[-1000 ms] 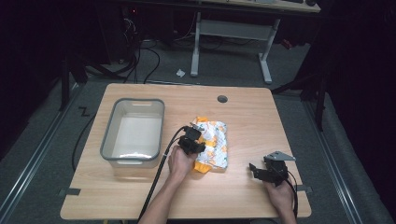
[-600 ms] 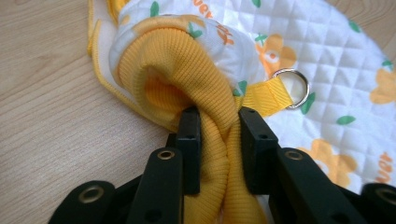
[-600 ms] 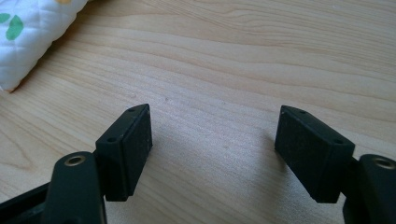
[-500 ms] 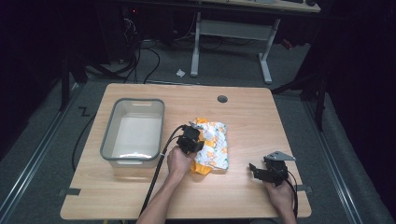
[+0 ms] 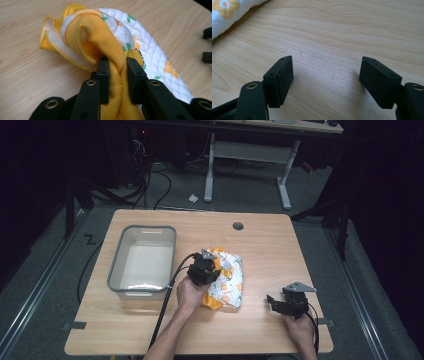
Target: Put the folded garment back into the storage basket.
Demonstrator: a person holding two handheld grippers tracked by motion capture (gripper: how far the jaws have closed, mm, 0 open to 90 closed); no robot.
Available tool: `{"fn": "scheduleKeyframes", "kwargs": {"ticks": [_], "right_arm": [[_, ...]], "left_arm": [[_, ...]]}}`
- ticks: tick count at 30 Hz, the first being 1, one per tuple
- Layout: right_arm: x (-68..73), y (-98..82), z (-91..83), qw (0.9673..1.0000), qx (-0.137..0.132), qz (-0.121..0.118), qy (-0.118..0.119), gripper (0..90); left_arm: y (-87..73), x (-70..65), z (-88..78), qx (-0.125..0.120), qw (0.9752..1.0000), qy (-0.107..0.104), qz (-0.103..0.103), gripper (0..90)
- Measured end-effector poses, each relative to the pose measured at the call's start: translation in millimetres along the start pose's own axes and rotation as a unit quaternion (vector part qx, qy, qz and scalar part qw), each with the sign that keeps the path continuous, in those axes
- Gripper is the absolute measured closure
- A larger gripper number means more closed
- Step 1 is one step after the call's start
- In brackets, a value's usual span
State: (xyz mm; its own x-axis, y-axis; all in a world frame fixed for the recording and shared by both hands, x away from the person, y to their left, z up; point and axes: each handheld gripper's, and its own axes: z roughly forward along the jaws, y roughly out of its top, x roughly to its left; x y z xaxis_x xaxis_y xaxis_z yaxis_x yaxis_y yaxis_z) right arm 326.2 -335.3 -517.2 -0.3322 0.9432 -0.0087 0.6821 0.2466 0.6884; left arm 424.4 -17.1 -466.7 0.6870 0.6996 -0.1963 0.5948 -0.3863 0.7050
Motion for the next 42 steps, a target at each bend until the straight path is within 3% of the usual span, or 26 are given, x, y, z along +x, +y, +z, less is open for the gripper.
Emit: {"fn": "scheduleKeyframes", "kwargs": {"ticks": [10, 21, 28, 42], "right_arm": [[0.0, 0.0, 0.0, 1.0000, 0.000, 0.000, 0.000, 27.5], [-0.1, 0.0, 0.0, 1.0000, 0.000, -0.001, 0.000, 27.5], [0.0, 0.0, 0.0, 1.0000, 0.000, -0.001, 0.000, 27.6], [-0.1, 0.0, 0.0, 1.0000, 0.000, -0.001, 0.000, 27.5]], "left_arm": [[1.2, -8.0, -23.9, -0.025, 0.9994, -0.019, 0.017, 75.0], [1.8, -8.1, -50.3, -0.055, 0.9978, -0.031, 0.020, 75.4], [-0.1, 1.4, -73.3, -0.073, 0.9969, -0.030, 0.011, 75.6], [-0.5, 14.3, -93.4, -0.089, 0.9953, -0.037, -0.002, 76.9]]}}
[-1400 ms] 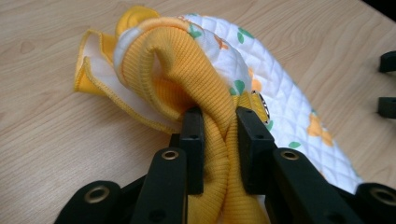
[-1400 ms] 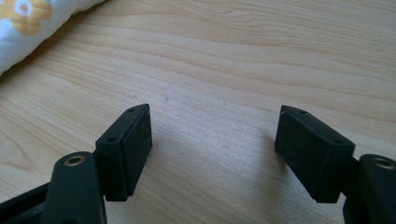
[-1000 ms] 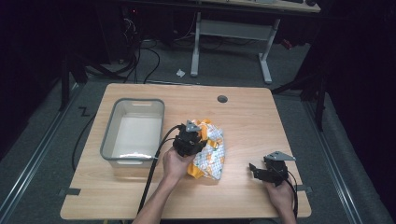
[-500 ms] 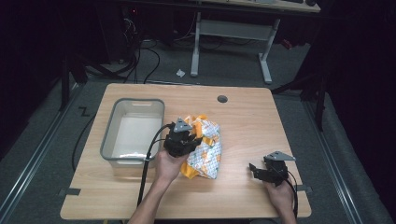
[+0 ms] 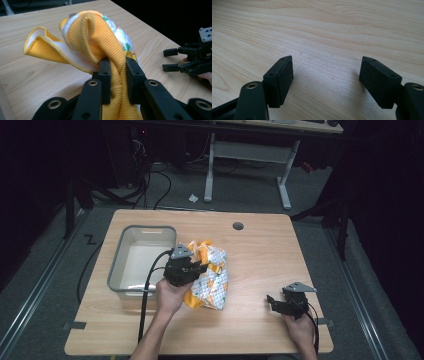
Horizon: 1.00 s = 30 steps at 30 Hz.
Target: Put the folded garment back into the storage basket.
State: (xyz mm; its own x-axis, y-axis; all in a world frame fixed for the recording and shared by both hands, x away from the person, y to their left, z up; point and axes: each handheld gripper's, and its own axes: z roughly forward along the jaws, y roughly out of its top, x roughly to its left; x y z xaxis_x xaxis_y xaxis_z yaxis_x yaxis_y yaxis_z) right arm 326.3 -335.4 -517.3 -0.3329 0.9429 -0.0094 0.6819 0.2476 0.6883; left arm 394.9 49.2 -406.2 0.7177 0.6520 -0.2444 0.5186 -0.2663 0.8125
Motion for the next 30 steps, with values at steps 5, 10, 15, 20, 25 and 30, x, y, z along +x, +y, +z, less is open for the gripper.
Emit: {"fn": "scheduleKeyframes", "kwargs": {"ticks": [5, 10, 15, 20, 25, 30], "right_arm": [[0.0, 0.0, 0.0, 1.0000, 0.000, 0.000, 0.000, 27.5], [0.0, 0.0, 0.0, 1.0000, 0.000, 0.000, 0.000, 27.5], [0.0, 0.0, 0.0, 1.0000, 0.000, 0.000, 0.000, 27.5], [0.0, 0.0, 0.0, 1.0000, 0.000, 0.001, 0.000, 27.6], [0.1, 0.0, 0.0, 1.0000, 0.000, 0.002, 0.000, 27.5], [0.1, 0.0, 0.0, 1.0000, 0.000, 0.002, 0.000, 27.6]], "left_arm": [[4.1, 4.7, -11.1, -0.011, 0.9999, 0.005, -0.001, 77.0], [6.9, 10.6, -19.9, -0.014, 0.9999, 0.008, -0.005, 77.3], [13.8, 14.2, -28.7, -0.021, 0.9997, 0.008, -0.002, 77.4], [18.1, 22.5, -39.0, -0.027, 0.9995, 0.010, -0.009, 77.4], [19.8, 28.7, -47.6, -0.032, 0.9993, 0.013, -0.013, 77.4], [19.8, 39.6, -56.7, -0.039, 0.9988, 0.018, -0.024, 77.4]]}}
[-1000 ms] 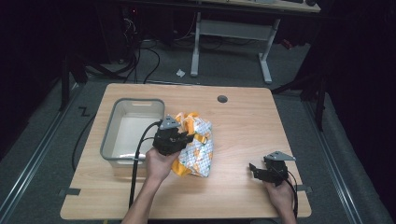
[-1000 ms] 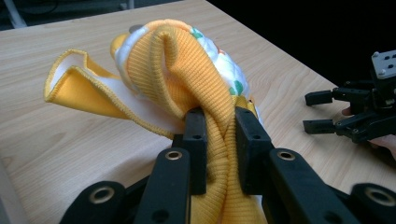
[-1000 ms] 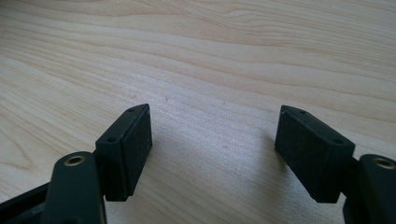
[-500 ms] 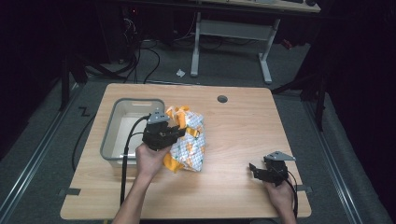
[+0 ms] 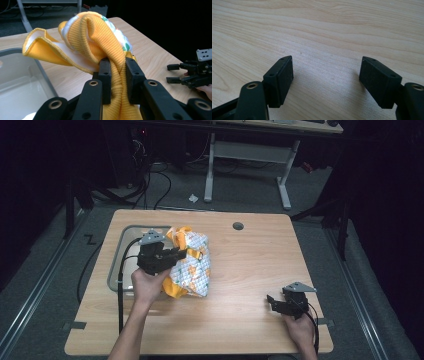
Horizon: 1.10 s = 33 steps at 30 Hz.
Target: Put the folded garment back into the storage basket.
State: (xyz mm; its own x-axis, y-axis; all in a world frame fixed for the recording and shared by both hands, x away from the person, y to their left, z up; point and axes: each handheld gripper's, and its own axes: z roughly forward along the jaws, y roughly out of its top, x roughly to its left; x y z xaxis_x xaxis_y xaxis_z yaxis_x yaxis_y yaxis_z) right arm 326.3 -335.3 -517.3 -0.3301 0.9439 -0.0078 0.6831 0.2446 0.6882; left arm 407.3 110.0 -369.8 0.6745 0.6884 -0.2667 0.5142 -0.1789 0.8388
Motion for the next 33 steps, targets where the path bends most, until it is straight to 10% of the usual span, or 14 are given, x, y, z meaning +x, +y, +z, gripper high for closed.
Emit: {"fn": "scheduleKeyframes", "kwargs": {"ticks": [33], "right_arm": [[0.0, 0.0, 0.0, 1.0000, 0.000, 0.001, -0.001, 27.6]], "left_arm": [[4.7, 40.2, -35.3, -0.011, 0.9989, 0.043, -0.018, 77.3]]}}
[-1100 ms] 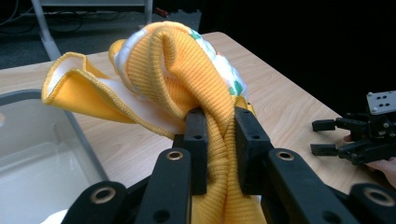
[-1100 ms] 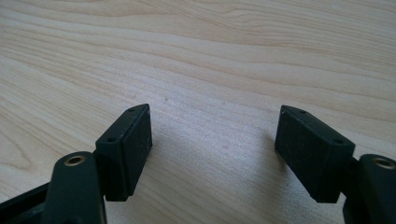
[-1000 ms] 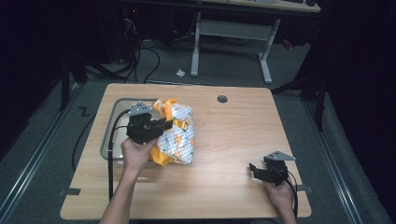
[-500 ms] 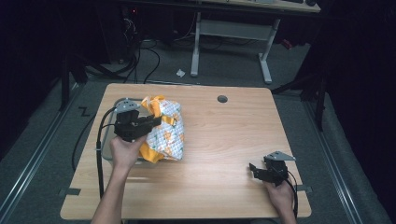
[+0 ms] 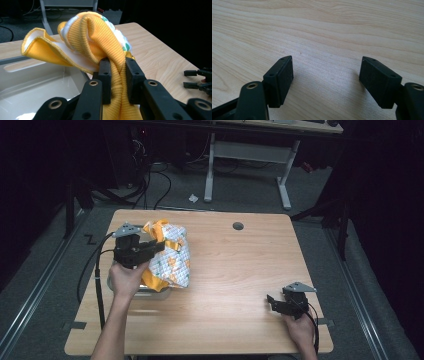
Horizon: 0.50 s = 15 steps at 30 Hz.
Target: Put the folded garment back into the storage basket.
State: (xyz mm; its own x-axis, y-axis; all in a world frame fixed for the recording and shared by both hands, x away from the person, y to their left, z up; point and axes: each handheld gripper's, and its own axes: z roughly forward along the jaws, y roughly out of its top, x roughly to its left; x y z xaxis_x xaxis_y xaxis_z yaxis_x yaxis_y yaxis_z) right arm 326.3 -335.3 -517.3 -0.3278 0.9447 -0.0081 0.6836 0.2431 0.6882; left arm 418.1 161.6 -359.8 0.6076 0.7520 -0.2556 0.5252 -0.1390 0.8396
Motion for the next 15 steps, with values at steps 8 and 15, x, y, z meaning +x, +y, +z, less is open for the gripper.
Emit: {"fn": "scheduleKeyframes", "kwargs": {"ticks": [8, 15], "right_arm": [[0.0, 0.0, 0.0, 1.0000, 0.000, 0.000, 0.000, 27.6], [0.0, 0.0, 0.0, 1.0000, 0.000, 0.000, 0.000, 27.6]], "left_arm": [[1.1, 8.7, -3.9, 0.004, 0.9999, 0.011, -0.001, 77.3], [0.9, 14.0, -6.8, 0.011, 0.9995, 0.028, 0.004, 77.3]]}}
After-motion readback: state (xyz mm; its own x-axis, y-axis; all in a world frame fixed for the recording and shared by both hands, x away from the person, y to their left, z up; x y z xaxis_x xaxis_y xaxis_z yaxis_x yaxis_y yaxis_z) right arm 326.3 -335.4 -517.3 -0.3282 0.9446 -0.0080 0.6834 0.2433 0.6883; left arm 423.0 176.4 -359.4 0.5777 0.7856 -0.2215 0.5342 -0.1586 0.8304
